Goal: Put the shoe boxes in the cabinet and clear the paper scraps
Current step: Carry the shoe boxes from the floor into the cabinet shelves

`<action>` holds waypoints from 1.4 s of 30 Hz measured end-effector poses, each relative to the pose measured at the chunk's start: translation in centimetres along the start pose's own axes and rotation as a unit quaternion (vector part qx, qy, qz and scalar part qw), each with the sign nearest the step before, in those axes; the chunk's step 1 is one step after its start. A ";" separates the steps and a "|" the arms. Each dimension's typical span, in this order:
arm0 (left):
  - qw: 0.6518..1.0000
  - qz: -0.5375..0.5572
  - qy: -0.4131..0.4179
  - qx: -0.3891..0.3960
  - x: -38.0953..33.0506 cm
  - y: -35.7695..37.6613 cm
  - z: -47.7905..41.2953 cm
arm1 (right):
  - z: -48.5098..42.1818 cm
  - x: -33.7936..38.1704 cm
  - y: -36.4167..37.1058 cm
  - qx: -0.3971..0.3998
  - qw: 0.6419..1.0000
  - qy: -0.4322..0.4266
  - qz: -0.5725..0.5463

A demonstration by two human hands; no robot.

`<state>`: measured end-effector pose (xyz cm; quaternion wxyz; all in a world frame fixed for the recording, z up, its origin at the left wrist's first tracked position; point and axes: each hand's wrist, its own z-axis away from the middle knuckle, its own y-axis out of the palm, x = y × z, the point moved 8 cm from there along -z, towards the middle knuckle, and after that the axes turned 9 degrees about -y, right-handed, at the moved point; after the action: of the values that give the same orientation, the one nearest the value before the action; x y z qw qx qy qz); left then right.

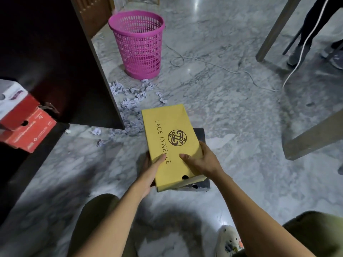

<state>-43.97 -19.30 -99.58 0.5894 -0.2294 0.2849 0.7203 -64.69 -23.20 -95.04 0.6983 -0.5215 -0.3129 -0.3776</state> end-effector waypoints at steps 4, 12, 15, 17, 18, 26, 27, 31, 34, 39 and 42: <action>0.995 -0.008 0.089 -0.043 -3.7 -5.3 3.7 | 0.2 5.8 3.1 0.040 0.996 -0.074 -0.033; 0.986 -0.011 0.114 -0.123 -7.8 -16.9 12.7 | 0.5 18.1 11.0 0.145 0.971 -0.184 -0.039; 0.977 0.007 0.135 -0.163 -8.2 -20.5 16.7 | 1.6 22.1 13.6 0.178 0.956 -0.226 -0.061; 0.970 0.035 0.147 -0.188 -8.7 -22.2 19.3 | 3.0 25.4 14.8 0.193 0.945 -0.255 -0.074; 0.967 0.050 0.153 -0.196 -9.1 -22.8 20.4 | 3.5 27.0 15.1 0.196 0.939 -0.270 -0.085; 0.918 0.087 0.299 -0.244 -18.9 -26.3 29.8 | 4.7 41.5 14.2 0.175 0.892 -0.392 -0.144; 0.912 0.087 0.315 -0.248 -20.6 -26.7 30.8 | 4.7 43.5 13.6 0.169 0.886 -0.407 -0.144; 0.881 0.096 0.370 -0.278 -26.9 -28.6 34.2 | 4.2 50.6 12.2 0.135 0.869 -0.454 -0.141; 0.868 0.116 0.378 -0.301 -31.0 -30.1 35.8 | 3.7 54.7 11.5 0.064 0.860 -0.483 -0.149; 0.874 0.201 0.335 -0.289 -35.8 -32.9 36.6 | 3.7 58.2 12.2 -0.018 0.834 -0.524 -0.173; 0.884 0.237 0.302 -0.268 -37.6 -34.6 36.2 | 3.4 60.2 13.9 -0.024 0.822 -0.544 -0.167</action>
<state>-2.40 -16.76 -52.87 0.2028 -0.5107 0.2913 0.7831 -21.72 -29.60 -50.99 0.3287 -0.5983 -0.7150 -0.1508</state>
